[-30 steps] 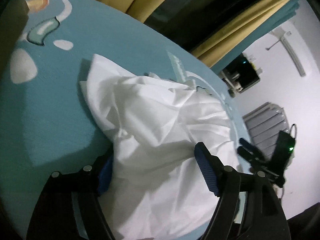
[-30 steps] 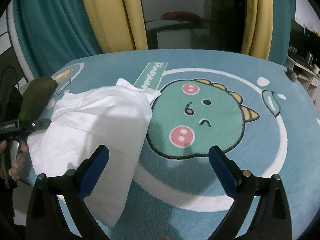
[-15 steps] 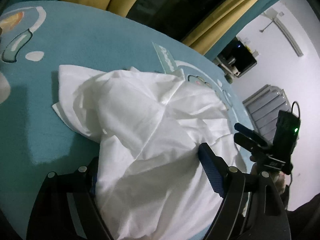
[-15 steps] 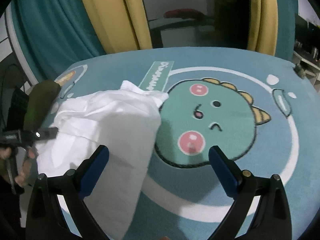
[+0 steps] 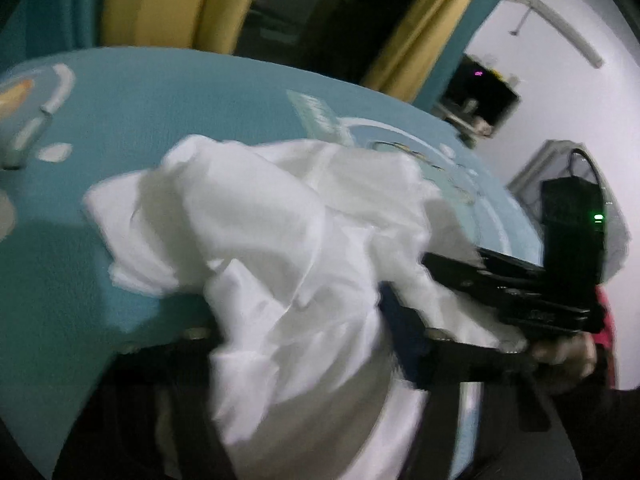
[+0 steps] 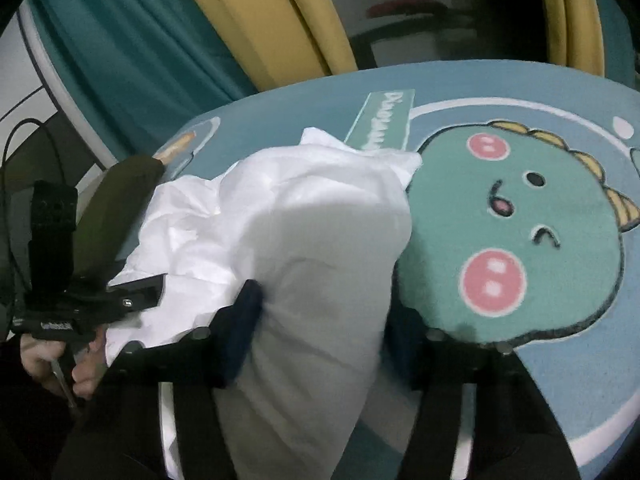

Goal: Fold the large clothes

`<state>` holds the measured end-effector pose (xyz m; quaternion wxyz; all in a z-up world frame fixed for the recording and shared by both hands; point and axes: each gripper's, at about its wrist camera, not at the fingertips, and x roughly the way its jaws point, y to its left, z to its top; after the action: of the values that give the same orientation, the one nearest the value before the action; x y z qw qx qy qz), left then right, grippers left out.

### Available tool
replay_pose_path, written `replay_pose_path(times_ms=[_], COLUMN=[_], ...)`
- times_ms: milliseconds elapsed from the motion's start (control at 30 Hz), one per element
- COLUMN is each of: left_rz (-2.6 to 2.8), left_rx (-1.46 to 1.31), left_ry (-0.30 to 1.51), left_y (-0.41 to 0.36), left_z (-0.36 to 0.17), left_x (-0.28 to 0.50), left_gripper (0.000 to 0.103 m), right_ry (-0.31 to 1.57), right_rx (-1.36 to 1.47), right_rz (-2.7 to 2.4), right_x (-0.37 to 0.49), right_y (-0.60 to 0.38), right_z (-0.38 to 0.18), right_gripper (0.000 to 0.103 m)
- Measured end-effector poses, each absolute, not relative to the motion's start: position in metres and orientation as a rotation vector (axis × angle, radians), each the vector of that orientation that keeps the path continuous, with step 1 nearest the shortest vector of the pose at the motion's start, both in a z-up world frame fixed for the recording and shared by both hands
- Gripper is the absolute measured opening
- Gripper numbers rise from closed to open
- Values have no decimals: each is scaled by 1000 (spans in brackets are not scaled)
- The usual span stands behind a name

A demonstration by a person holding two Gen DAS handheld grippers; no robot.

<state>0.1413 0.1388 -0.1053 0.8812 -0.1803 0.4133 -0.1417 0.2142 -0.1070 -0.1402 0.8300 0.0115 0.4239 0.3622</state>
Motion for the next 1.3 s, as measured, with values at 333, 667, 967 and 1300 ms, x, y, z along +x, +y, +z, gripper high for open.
replay_pose_path(times_ms=[333, 667, 967, 1300], left_rz=[-277, -278, -232, -138], left_rx=[-348, -374, -338, -354], left_ry=[802, 719, 623, 522], left_y=[127, 131, 149, 205], left_z=[-91, -67, -34, -2], left_x=[134, 117, 98, 68], left_gripper=[26, 22, 22, 22], right_ry=[826, 695, 601, 500], right_rx=[21, -11, -45, -67], right_rz=[813, 846, 892, 1013], right_x=[201, 189, 180, 166], right_y=[-109, -105, -79, -16], right_z=[-126, -85, -53, -18], right_gripper=[24, 22, 21, 21])
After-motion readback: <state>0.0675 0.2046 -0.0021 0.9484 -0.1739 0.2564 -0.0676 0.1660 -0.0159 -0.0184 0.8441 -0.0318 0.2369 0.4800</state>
